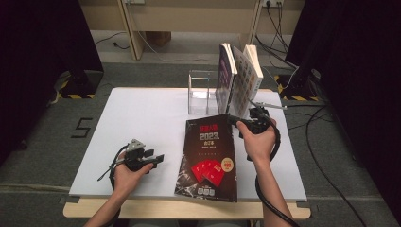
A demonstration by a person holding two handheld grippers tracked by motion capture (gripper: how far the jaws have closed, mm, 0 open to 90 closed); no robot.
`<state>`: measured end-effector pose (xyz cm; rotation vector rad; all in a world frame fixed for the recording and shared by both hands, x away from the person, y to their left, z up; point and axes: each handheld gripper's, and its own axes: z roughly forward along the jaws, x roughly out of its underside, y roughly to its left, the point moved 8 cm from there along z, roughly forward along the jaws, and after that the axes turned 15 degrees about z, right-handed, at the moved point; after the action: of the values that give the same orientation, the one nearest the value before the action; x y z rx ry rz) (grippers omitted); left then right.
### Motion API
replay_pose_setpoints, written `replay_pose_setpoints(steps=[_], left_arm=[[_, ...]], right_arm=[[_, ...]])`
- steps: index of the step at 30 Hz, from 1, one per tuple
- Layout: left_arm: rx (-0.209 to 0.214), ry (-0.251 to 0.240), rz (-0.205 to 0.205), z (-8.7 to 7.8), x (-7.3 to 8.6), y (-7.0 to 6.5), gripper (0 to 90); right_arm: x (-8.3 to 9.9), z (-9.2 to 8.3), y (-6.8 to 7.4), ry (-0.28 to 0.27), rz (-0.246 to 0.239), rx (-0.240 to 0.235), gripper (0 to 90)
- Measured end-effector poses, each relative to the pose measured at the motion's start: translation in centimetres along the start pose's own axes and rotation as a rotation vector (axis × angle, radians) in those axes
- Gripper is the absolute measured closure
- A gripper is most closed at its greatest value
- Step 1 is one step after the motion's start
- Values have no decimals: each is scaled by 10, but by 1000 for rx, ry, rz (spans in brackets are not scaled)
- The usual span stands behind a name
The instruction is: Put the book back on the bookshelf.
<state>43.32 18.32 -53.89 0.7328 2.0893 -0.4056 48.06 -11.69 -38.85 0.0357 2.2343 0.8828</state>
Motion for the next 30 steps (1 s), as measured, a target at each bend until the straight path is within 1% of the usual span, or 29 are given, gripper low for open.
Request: replay_pose_setpoints(steps=[2, 3, 4, 5, 10, 14, 15, 16, 17, 26, 30], left_arm=[[0, -3, -2, 0, 0, 0, 431], [0, -3, -1, 0, 0, 0, 431], [0, -3, -2, 0, 0, 0, 432], [0, -4, -3, 0, 0, 0, 431], [-1, -2, -2, -1, 0, 0, 432], [-1, -1, -2, -2, 0, 1, 432], [-1, -2, -3, -2, 0, 1, 432], [-3, -3, -4, -2, 0, 1, 432], [-4, -4, -4, -2, 0, 1, 432], [-10, -5, -5, -4, 0, 3, 432], [-11, -4, -7, -4, 1, 4, 433]], right_arm=[[-1, 0, 1, -7, -9, 0, 866], [-1, -1, 3, -10, -5, -1, 866], [-2, -1, 4, -15, -14, -2, 866], [-3, -2, 5, -17, -8, -4, 866], [-7, -5, 10, -32, -16, -11, 866], [-12, -7, 14, -53, -21, -16, 866], [-13, -8, 15, -60, -28, -17, 867], [-14, -9, 16, -60, -21, -19, 866], [-16, -9, 17, -69, -31, -21, 867], [-28, -14, 26, -111, -40, -23, 867], [-34, -15, 31, -138, -55, -27, 867]])
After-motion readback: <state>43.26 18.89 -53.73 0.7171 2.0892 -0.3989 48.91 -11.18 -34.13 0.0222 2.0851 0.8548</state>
